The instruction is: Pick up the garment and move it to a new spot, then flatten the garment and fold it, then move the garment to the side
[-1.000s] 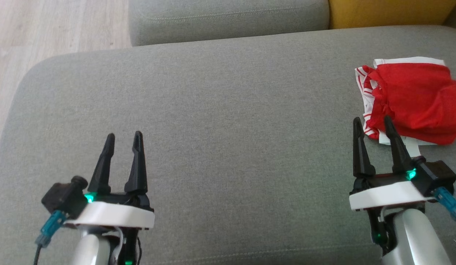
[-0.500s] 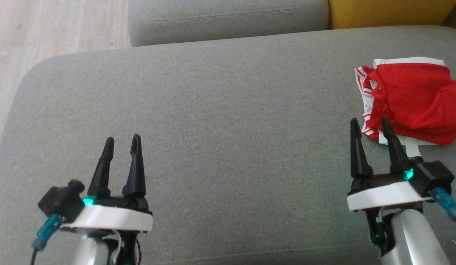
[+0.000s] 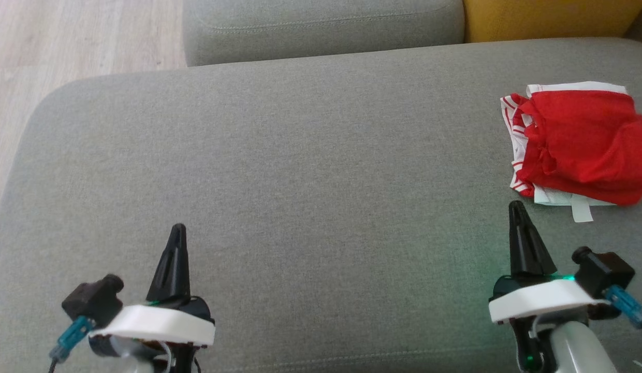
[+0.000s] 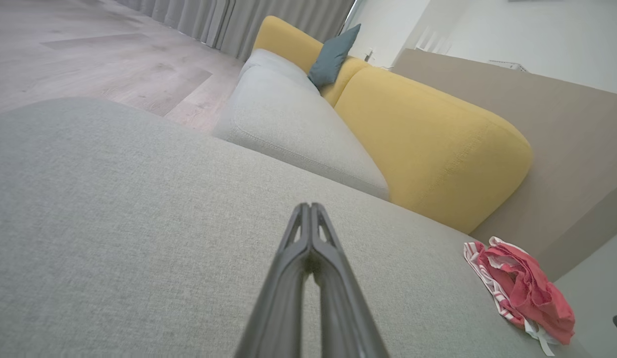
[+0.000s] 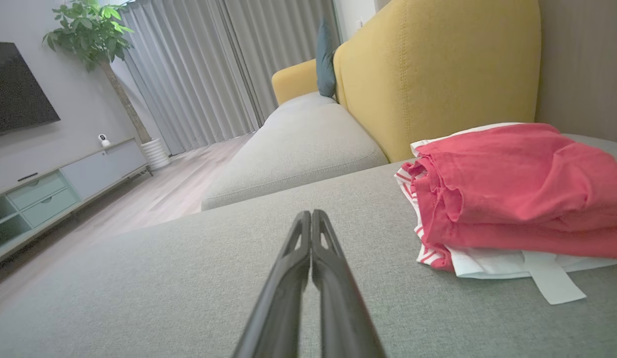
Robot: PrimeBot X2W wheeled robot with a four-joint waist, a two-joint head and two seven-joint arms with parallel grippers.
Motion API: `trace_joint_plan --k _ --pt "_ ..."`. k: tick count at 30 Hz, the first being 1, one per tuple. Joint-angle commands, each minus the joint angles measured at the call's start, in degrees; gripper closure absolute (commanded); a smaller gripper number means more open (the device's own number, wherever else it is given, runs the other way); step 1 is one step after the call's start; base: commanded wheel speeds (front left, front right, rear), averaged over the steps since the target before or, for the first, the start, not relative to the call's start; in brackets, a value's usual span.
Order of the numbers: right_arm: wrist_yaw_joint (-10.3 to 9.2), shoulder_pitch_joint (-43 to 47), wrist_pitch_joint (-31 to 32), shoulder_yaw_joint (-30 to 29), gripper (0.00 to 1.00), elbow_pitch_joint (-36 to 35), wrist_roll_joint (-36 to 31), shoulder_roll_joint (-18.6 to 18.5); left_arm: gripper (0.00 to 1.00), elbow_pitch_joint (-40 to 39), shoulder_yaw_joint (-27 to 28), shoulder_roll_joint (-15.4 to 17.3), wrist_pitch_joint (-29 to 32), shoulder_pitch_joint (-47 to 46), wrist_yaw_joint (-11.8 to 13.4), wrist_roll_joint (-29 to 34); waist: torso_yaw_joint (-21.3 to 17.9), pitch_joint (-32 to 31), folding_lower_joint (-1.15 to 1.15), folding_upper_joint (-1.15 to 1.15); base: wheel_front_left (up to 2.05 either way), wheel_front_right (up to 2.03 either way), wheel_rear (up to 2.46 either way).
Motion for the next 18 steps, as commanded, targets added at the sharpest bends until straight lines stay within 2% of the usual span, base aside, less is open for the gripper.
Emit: trace_joint_plan --k 1,18 --pt "0.02 -2.64 0.31 -0.42 1.0 -1.88 2.01 -0.4 1.0 -1.61 0.78 0.43 0.54 -2.4 -0.35 -1.61 0.04 -0.03 0.0 0.0 0.0 0.0 0.0" --pt "0.05 -2.64 2.74 -1.19 1.0 -1.89 13.59 -0.79 1.0 -0.07 2.23 0.94 2.94 -3.37 -1.0 -11.45 0.43 -0.31 0.0 0.0 0.0 0.0 0.0"
